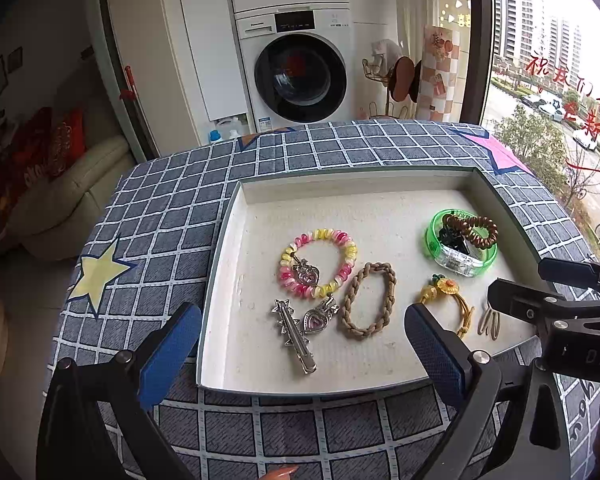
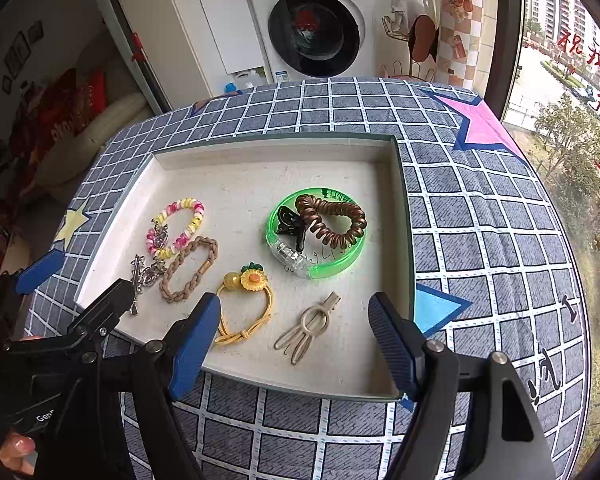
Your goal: Organize jewelry
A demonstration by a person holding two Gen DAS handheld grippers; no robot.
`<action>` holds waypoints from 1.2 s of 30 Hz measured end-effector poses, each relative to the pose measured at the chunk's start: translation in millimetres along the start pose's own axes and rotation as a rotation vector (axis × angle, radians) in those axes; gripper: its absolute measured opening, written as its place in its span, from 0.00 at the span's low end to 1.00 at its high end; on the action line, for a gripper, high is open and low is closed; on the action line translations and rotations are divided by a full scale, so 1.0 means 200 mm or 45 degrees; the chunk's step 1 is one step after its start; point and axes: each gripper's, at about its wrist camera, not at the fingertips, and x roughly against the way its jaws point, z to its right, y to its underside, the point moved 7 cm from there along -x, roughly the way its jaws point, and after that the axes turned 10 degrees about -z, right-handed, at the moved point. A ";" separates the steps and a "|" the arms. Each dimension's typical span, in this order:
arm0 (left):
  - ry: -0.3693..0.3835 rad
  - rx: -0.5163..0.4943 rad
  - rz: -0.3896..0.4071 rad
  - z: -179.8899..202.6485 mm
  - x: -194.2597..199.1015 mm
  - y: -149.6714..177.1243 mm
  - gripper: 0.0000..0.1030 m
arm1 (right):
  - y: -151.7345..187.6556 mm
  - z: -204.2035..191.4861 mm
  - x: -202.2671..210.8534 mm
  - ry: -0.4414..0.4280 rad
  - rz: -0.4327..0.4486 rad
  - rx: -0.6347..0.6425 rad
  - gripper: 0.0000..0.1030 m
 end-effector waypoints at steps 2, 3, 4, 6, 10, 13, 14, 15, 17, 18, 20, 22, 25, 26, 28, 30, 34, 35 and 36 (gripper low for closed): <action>0.002 0.001 0.001 0.00 0.01 0.01 1.00 | 0.01 0.00 0.01 -0.006 -0.002 -0.004 0.79; 0.002 0.004 0.001 -0.01 0.02 0.02 1.00 | 0.02 0.00 0.01 -0.003 -0.005 -0.008 0.80; 0.005 0.007 -0.001 -0.01 0.02 0.02 1.00 | 0.02 0.01 0.01 0.002 -0.003 -0.012 0.80; 0.008 0.015 -0.004 -0.03 0.03 0.03 1.00 | 0.03 0.01 0.02 0.014 0.004 -0.019 0.80; 0.016 0.038 -0.011 -0.07 0.04 0.06 1.00 | 0.04 0.03 0.03 0.010 0.014 -0.038 0.81; 0.019 0.054 -0.019 -0.10 0.04 0.08 1.00 | 0.05 0.03 0.04 0.010 0.021 -0.033 0.82; 0.021 0.057 -0.022 -0.10 0.04 0.09 1.00 | 0.05 0.03 0.04 0.015 0.027 -0.031 0.84; 0.023 0.060 -0.023 -0.11 0.04 0.10 1.00 | 0.06 0.03 0.05 0.019 0.035 -0.029 0.97; 0.022 0.066 -0.026 -0.12 0.05 0.12 1.00 | 0.06 0.03 0.06 0.016 0.070 -0.028 1.00; 0.021 0.069 -0.027 -0.13 0.05 0.13 1.00 | 0.06 0.03 0.07 0.013 0.077 -0.026 1.00; 0.020 0.074 -0.029 -0.14 0.05 0.15 1.00 | 0.07 0.03 0.07 0.011 0.071 -0.021 1.00; 0.013 0.073 -0.035 -0.14 0.05 0.17 1.00 | 0.09 0.03 0.06 0.012 0.050 -0.024 1.00; -0.001 0.069 -0.044 -0.14 0.05 0.19 1.00 | 0.11 0.05 0.04 -0.006 0.008 -0.067 1.00; -0.001 0.069 -0.047 -0.15 0.05 0.20 1.00 | 0.12 0.06 0.04 -0.021 -0.011 -0.082 1.00; -0.001 0.071 -0.052 -0.15 0.06 0.22 1.00 | 0.14 0.06 0.02 -0.038 -0.050 -0.096 1.00; 0.000 0.070 -0.052 -0.14 0.06 0.23 1.00 | 0.16 0.07 0.01 -0.017 -0.052 -0.087 1.00; -0.009 0.059 -0.045 -0.13 0.09 0.26 1.00 | 0.19 0.06 0.03 0.005 -0.038 -0.065 1.00; -0.008 0.058 -0.042 -0.13 0.10 0.27 1.00 | 0.20 0.06 0.04 0.011 -0.034 -0.061 1.00; -0.006 0.057 -0.040 -0.13 0.10 0.28 1.00 | 0.21 0.05 0.05 0.017 -0.028 -0.057 1.00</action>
